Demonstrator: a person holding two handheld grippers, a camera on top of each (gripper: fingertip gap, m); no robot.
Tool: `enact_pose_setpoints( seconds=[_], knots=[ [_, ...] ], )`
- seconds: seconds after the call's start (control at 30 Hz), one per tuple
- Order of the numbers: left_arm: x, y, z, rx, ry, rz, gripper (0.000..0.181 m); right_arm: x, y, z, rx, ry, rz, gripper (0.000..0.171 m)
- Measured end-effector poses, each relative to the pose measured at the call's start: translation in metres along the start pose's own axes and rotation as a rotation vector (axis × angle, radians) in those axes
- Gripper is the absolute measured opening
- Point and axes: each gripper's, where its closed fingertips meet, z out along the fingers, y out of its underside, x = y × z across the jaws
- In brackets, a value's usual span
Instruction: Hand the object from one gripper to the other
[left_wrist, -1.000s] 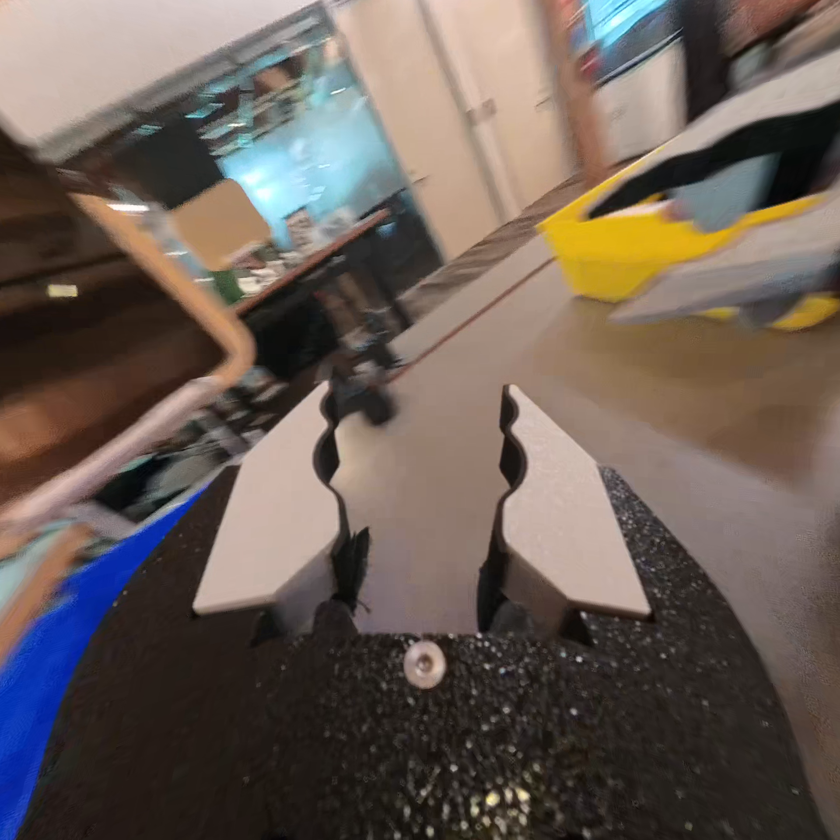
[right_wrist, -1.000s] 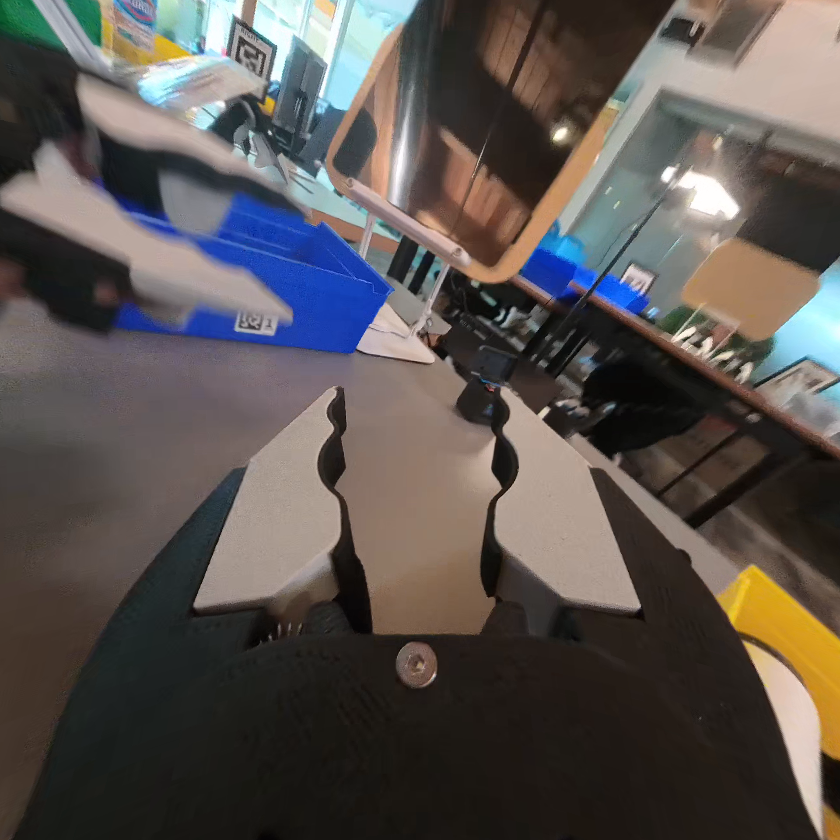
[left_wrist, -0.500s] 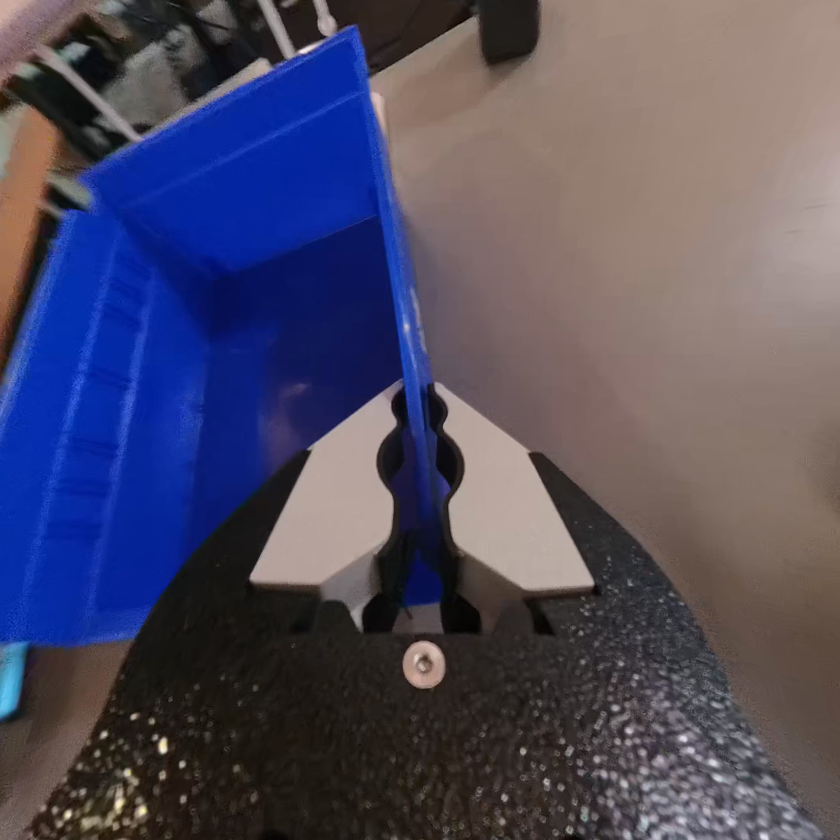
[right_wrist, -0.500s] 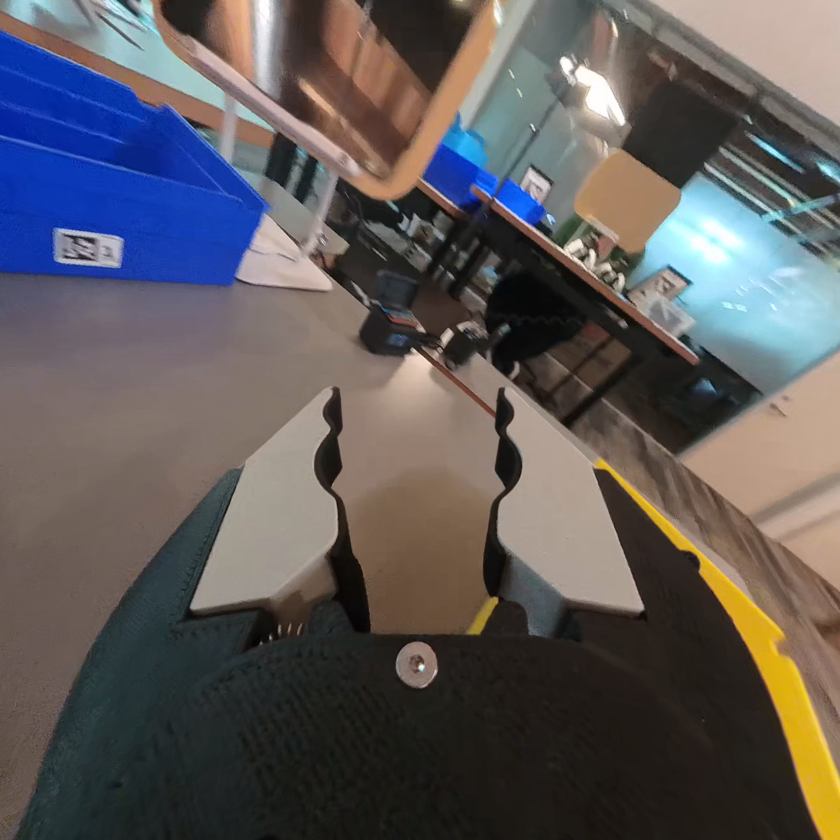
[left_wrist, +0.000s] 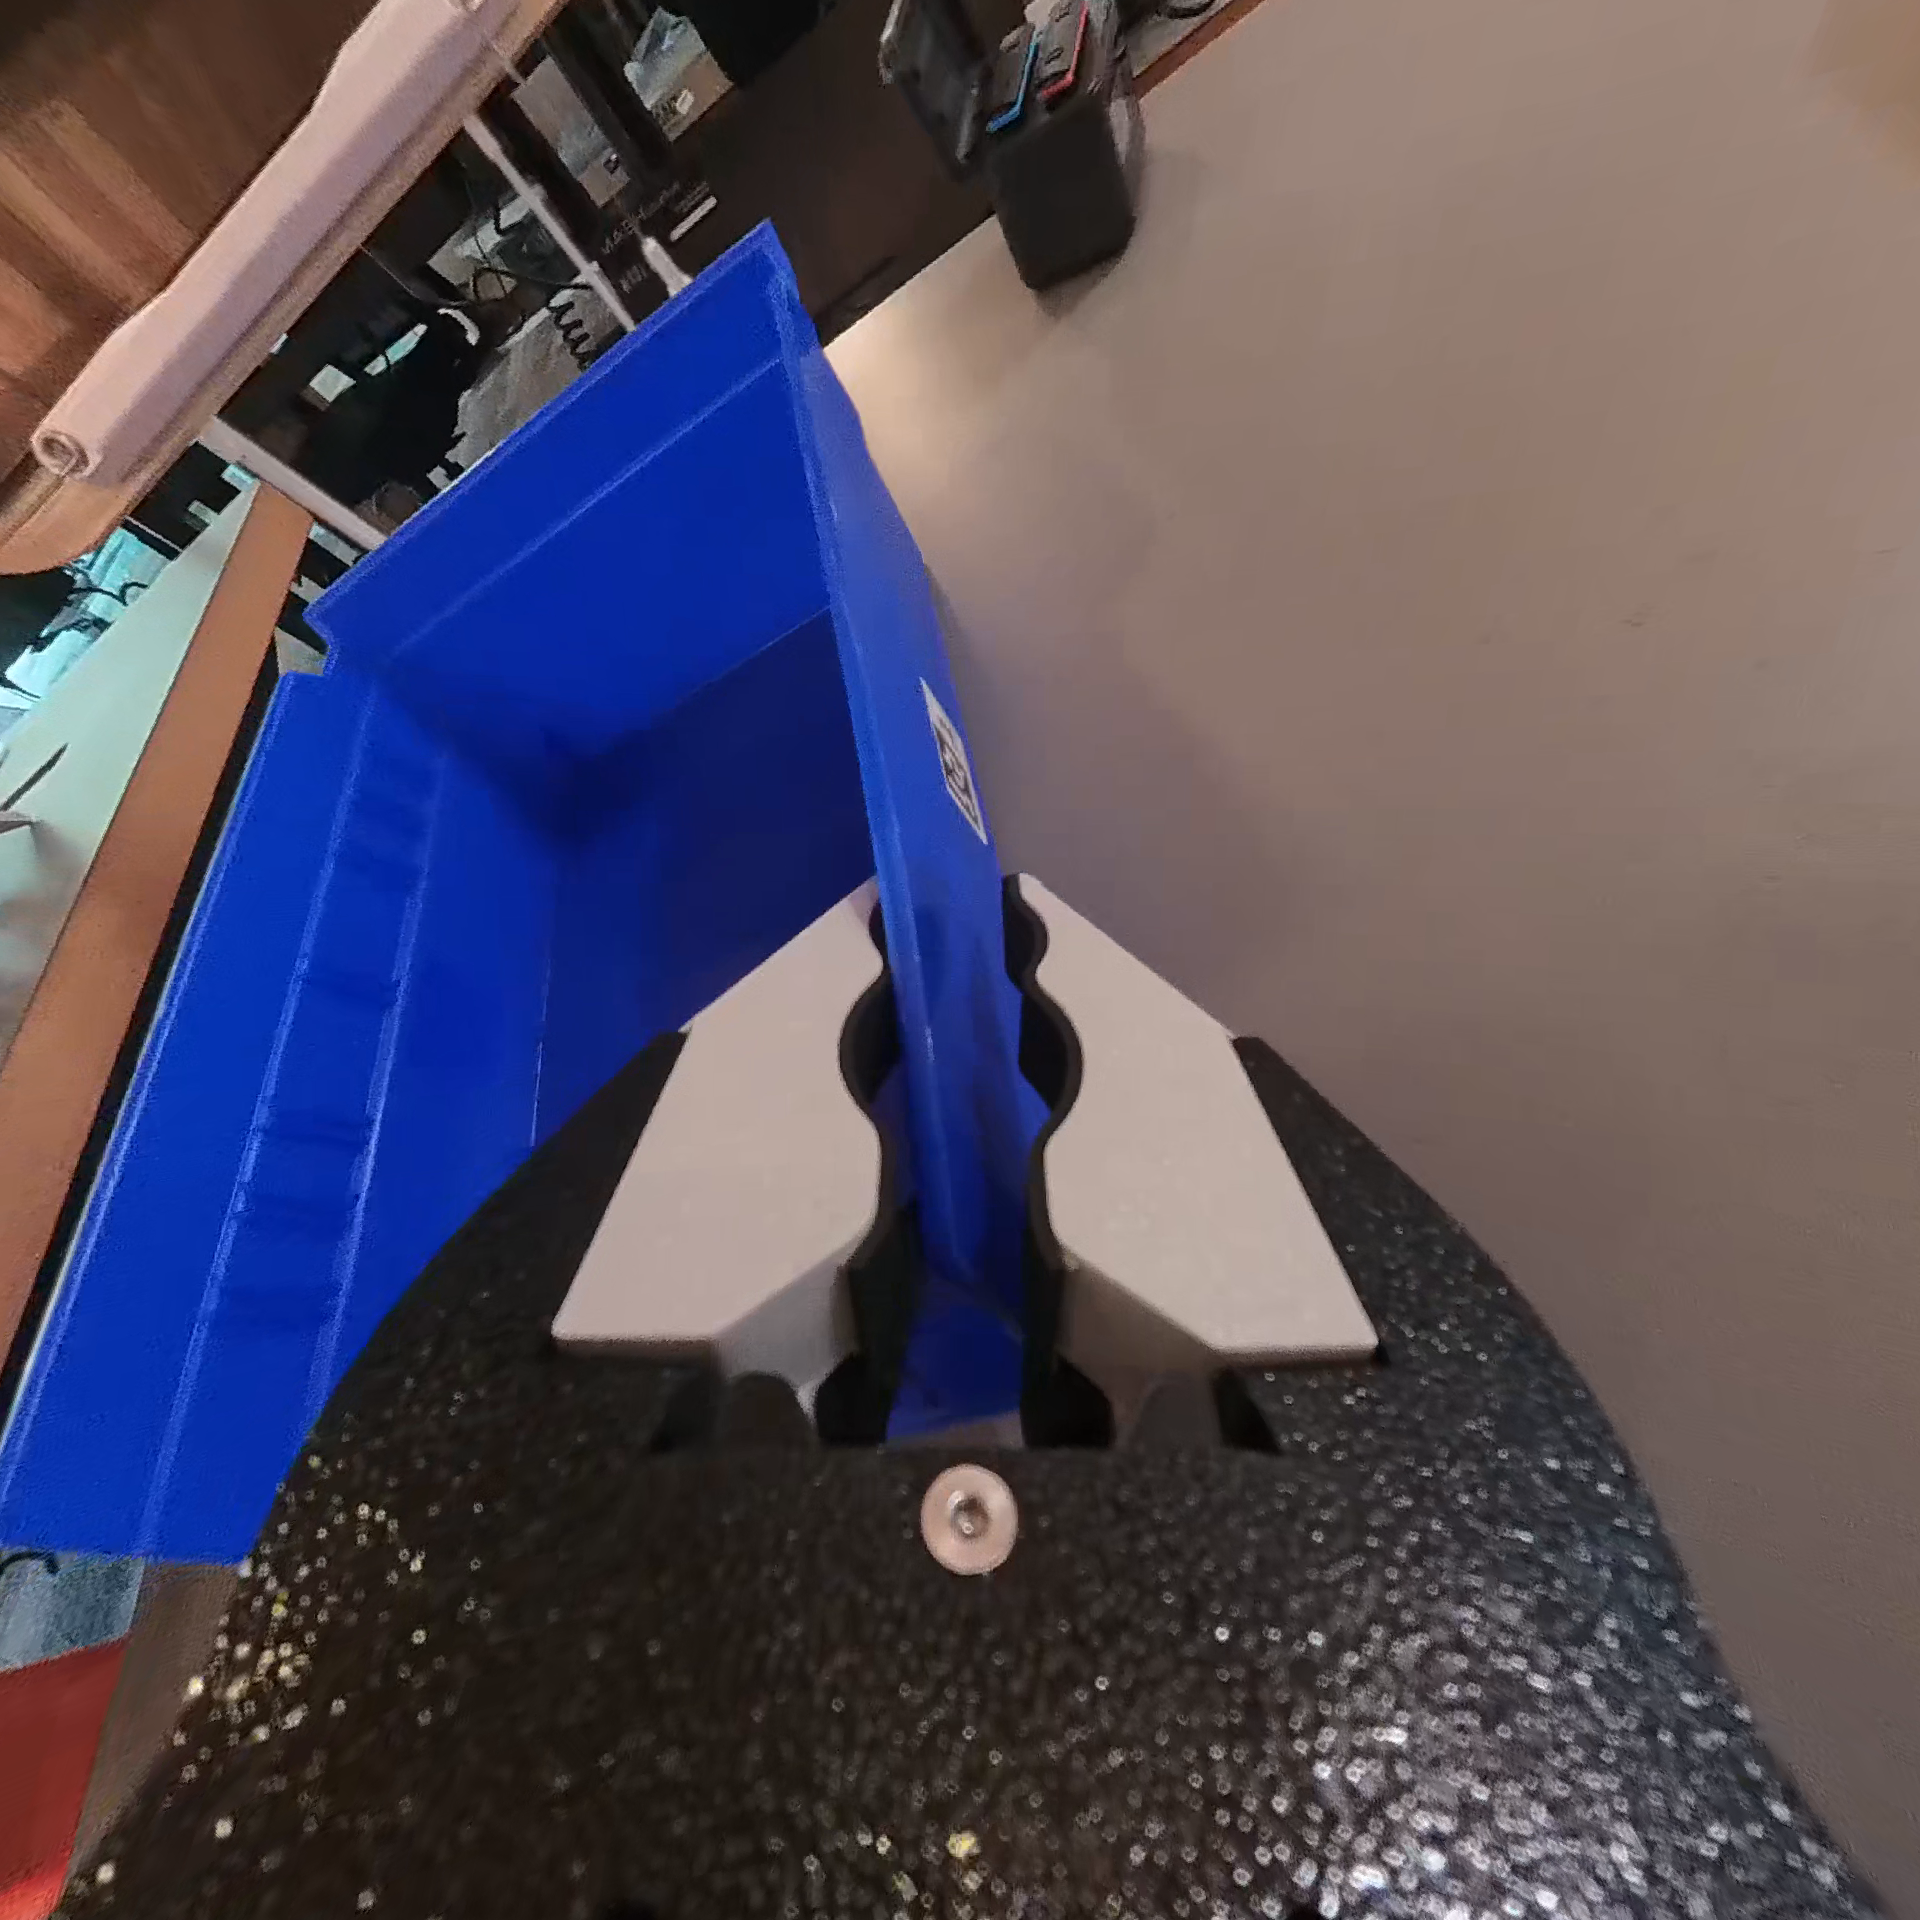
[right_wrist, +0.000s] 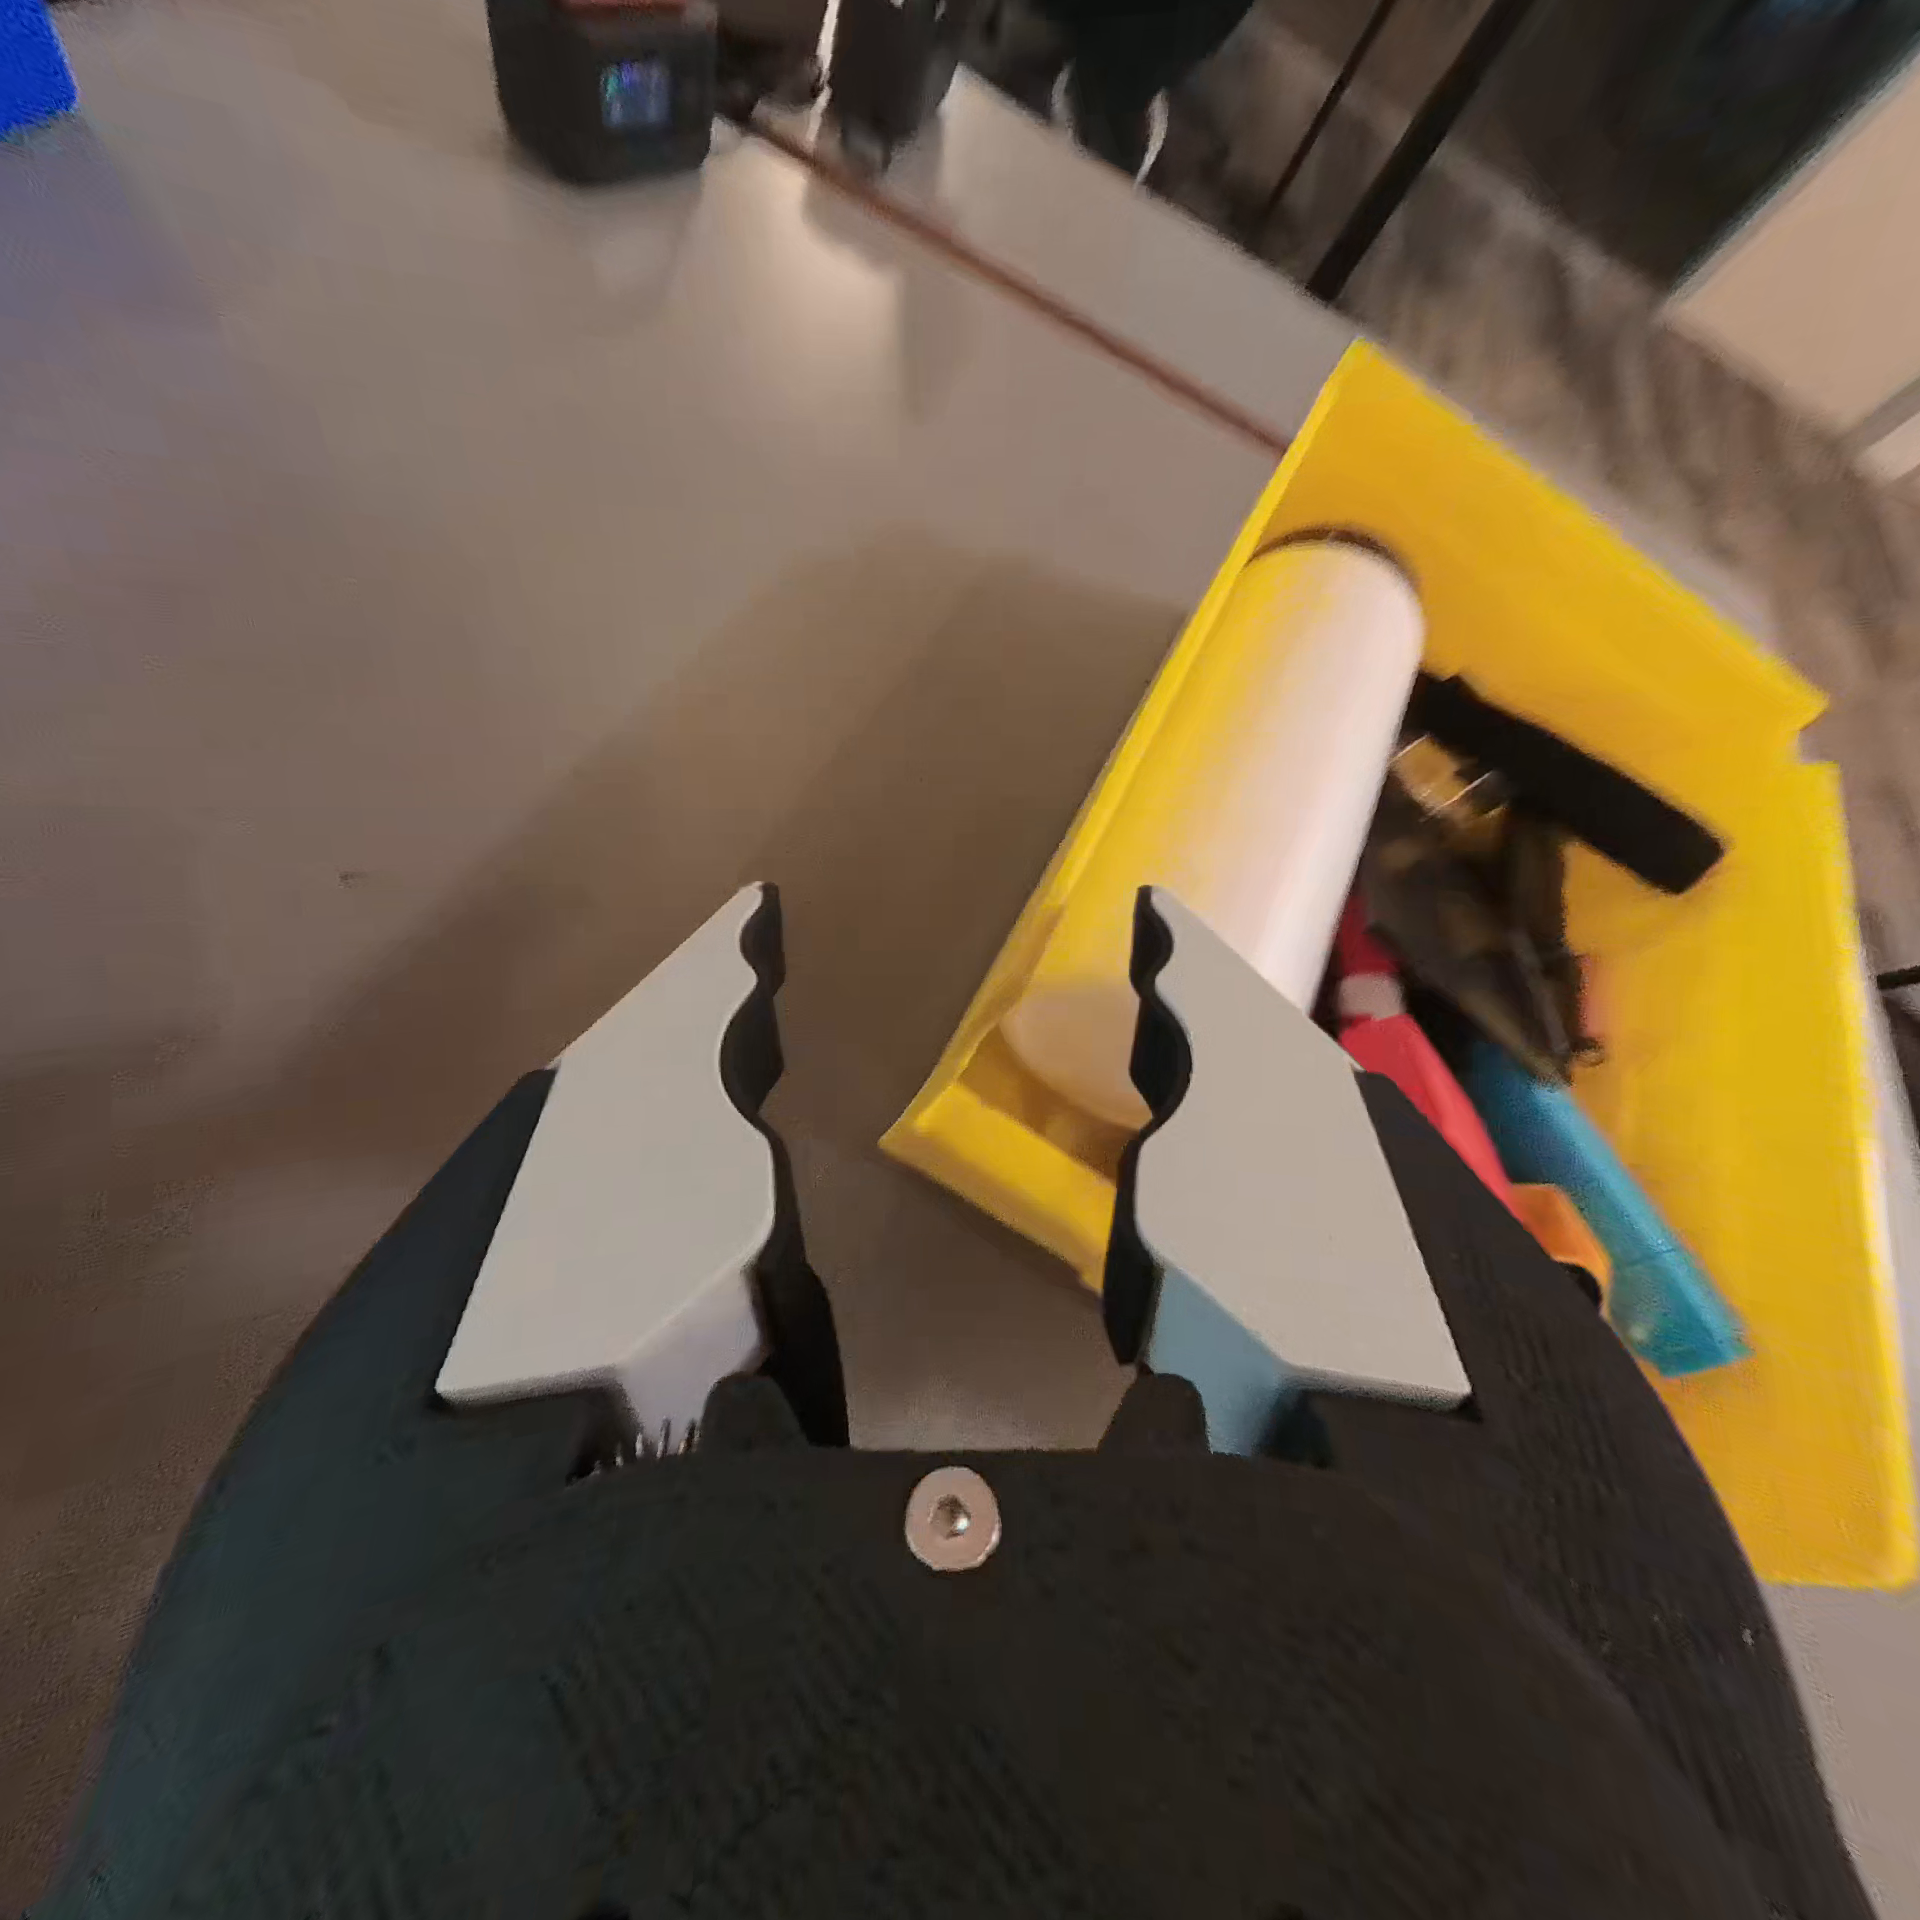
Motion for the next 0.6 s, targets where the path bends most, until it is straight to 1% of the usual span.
enact_pose_setpoints(
  seconds=[0.07, 0.13, 0.2, 0.27, 0.33, 0.47, 0.6],
  knots=[
    [0.002, -0.001, 0.0, 0.003, 0.006, 0.001, 0.016, -0.004, 0.01, 0.005, -0.054, -0.009, 0.011, 0.059],
    [0.002, 0.001, -0.001, 0.001, 0.02, 0.0, 0.017, 0.002, 0.016, 0.009, -0.086, 0.043, -0.022, 0.044],
    [0.004, 0.01, 0.002, -0.035, 0.057, -0.005, 0.021, 0.004, 0.022, 0.011, -0.129, 0.054, -0.04, 0.032],
    [0.009, 0.023, 0.008, -0.083, 0.112, -0.022, 0.02, 0.003, 0.023, 0.011, -0.136, 0.043, -0.013, 0.027],
    [0.009, 0.023, 0.009, -0.08, 0.121, -0.006, 0.019, 0.009, 0.024, 0.011, -0.135, 0.067, -0.014, 0.012],
    [0.002, 0.025, 0.007, -0.066, 0.129, -0.029, 0.006, 0.009, 0.023, 0.012, -0.104, 0.034, 0.012, 0.008],
    [0.004, 0.024, -0.005, -0.034, 0.168, -0.031, 0.005, 0.006, 0.021, 0.011, -0.051, 0.028, 0.002, 0.007]
  ],
)
